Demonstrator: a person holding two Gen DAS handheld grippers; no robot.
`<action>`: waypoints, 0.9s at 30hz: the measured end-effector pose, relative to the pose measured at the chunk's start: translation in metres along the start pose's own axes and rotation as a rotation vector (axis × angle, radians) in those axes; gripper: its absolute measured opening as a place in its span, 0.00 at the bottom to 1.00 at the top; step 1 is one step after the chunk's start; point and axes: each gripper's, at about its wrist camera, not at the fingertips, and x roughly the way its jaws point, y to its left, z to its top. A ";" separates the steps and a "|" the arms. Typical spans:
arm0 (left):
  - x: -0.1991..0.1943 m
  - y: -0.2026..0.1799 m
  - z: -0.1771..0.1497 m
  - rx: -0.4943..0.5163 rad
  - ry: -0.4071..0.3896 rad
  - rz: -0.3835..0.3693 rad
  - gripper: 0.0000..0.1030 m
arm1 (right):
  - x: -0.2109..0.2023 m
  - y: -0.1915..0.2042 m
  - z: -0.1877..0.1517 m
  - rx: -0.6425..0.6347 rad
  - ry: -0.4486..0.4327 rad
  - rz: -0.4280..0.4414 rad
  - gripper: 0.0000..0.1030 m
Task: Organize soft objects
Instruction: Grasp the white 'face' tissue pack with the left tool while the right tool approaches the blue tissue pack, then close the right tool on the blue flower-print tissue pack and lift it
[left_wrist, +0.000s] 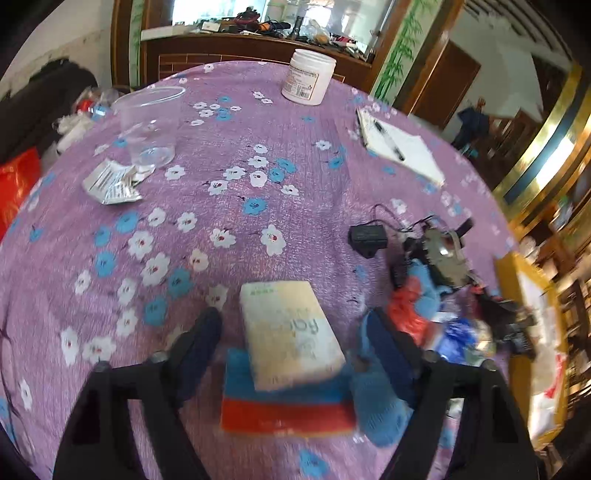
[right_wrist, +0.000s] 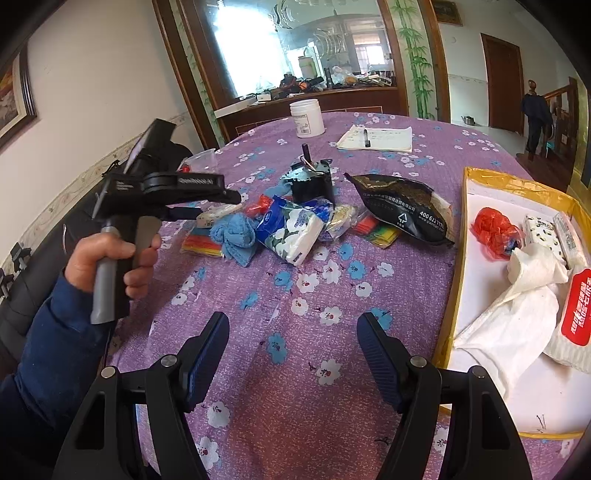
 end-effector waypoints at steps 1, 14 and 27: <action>0.007 -0.002 -0.002 0.016 0.018 0.014 0.43 | 0.000 -0.001 0.000 0.002 0.000 -0.002 0.74; -0.046 0.027 -0.025 -0.044 -0.186 -0.107 0.41 | 0.035 0.004 0.046 -0.081 0.063 -0.031 0.74; -0.041 0.029 -0.022 -0.049 -0.205 -0.179 0.41 | 0.132 0.003 0.102 -0.053 0.151 0.004 0.74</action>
